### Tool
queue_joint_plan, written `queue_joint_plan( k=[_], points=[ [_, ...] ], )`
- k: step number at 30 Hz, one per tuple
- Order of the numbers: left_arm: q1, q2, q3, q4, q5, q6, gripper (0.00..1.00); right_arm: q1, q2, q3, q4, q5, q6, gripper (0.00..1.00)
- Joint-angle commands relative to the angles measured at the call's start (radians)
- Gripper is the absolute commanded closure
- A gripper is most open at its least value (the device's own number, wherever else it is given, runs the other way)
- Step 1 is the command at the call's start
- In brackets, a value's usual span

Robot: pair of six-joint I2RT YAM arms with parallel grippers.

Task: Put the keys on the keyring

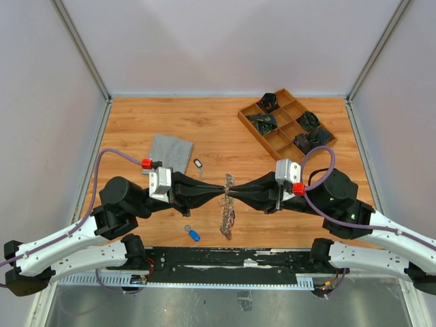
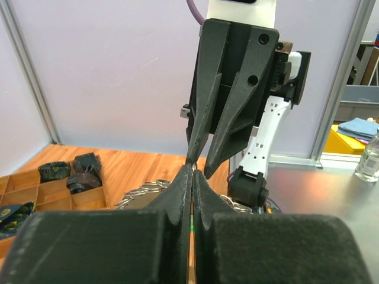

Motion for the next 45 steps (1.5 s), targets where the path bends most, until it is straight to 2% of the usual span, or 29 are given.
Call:
queue_joint_plan(
  k=[1,8,18,28,31,32,33,36,38,45],
  points=[
    [0.000,-0.006,0.002,0.090,0.007,-0.006,1.00,0.008,-0.013,-0.003,0.057,-0.022,-0.012,0.85],
    [0.000,-0.012,0.004,0.085,0.003,-0.002,1.00,0.008,-0.012,-0.017,0.040,-0.010,-0.002,0.81],
    [0.000,-0.013,0.008,0.077,-0.001,0.003,1.00,0.008,0.002,-0.011,0.022,-0.012,0.013,0.84],
    [0.000,-0.017,0.002,0.073,-0.008,0.003,1.00,0.008,0.022,0.028,-0.028,0.003,0.028,0.99],
    [0.000,-0.018,0.003,0.065,-0.008,0.004,0.99,0.008,0.032,0.095,-0.141,0.021,0.010,1.00],
    [0.000,-0.018,0.003,0.062,-0.008,0.004,0.97,0.008,0.038,0.126,-0.188,0.025,-0.001,1.00],
    [0.001,-0.016,0.004,0.059,-0.003,0.004,0.93,0.008,0.045,0.158,-0.239,0.024,-0.016,1.00],
    [0.000,-0.006,0.018,0.052,0.032,0.002,0.70,0.008,0.077,0.258,-0.405,0.018,-0.070,1.00],
    [-0.001,0.000,0.028,0.035,0.051,0.001,0.62,0.008,0.111,0.344,-0.552,0.014,-0.116,1.00],
    [-0.001,0.047,0.068,-0.096,0.000,0.035,0.57,0.008,0.288,0.694,-1.042,0.025,-0.242,1.00]
  ],
)
